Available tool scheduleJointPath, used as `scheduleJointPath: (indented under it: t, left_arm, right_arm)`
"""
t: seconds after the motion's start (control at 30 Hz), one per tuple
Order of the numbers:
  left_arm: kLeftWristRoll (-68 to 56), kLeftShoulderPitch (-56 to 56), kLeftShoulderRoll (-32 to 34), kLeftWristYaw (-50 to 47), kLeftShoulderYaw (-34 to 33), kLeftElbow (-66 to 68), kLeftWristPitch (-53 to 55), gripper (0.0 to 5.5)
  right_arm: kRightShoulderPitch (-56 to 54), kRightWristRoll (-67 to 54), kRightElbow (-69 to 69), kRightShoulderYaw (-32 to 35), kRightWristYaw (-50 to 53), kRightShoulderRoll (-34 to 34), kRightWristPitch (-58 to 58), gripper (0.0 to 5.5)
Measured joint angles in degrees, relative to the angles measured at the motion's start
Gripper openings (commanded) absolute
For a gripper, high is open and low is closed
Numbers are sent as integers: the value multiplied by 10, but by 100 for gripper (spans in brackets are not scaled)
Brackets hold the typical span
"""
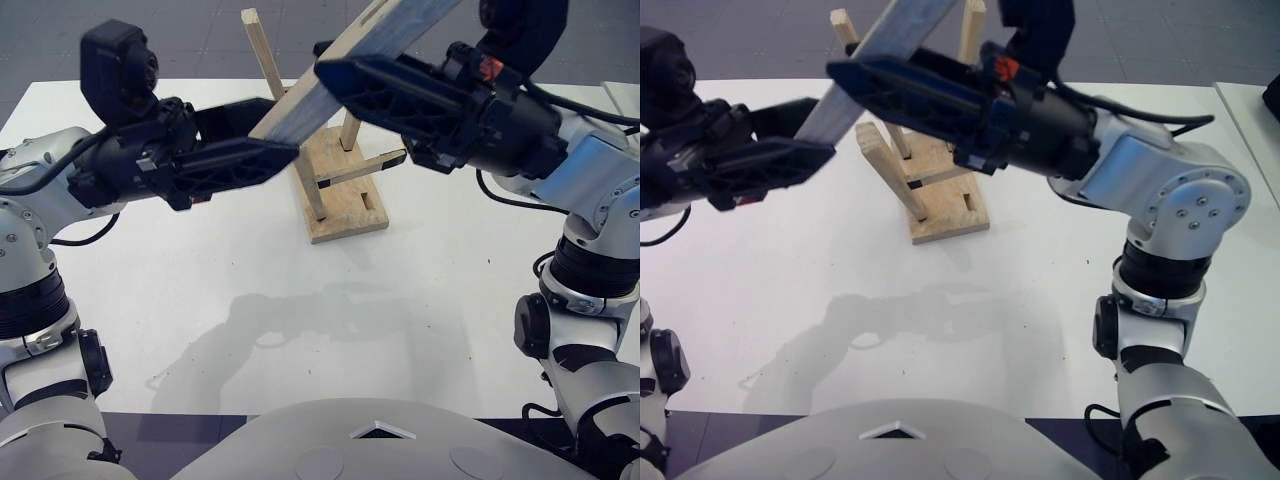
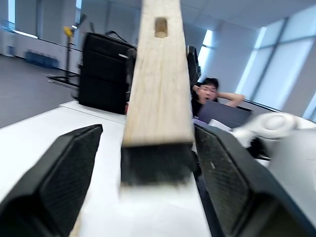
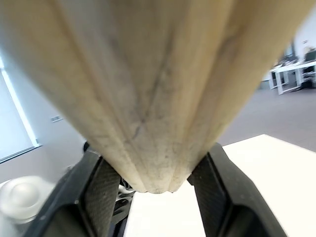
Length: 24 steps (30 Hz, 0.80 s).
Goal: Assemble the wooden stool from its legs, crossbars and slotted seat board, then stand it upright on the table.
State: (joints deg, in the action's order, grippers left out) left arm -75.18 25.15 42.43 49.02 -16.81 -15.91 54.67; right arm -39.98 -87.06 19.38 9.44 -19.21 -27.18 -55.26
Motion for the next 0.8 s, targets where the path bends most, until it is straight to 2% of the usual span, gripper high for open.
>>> scheduleJointPath:
  t: [0.17, 0.33, 0.43, 0.57, 0.7, 0.8]
  left_arm:
    - [96, -63, -3, 3, 0, 34, -57, 457]
    - [285, -109, -33, -18, 71, 106, -185, 535]
    - [403, -105, -62, -74, 121, 183, -263, 540]
    - [582, -73, -133, -175, 213, 341, -360, 540]
    - [654, -14, -180, -225, 243, 423, -405, 540]
    - [687, 18, -202, -237, 254, 469, -436, 540]
  right_arm:
    - [30, 123, -35, 38, 5, -46, 59, 202]
    - [120, 280, -91, 50, -17, -85, 121, 202]
    - [151, 354, -123, 28, -35, -86, 157, 202]
    - [203, 477, -166, -57, -79, -79, 209, 202]
    - [238, 532, -172, -101, -101, -54, 231, 202]
    - [259, 543, -147, -110, -112, -45, 236, 202]
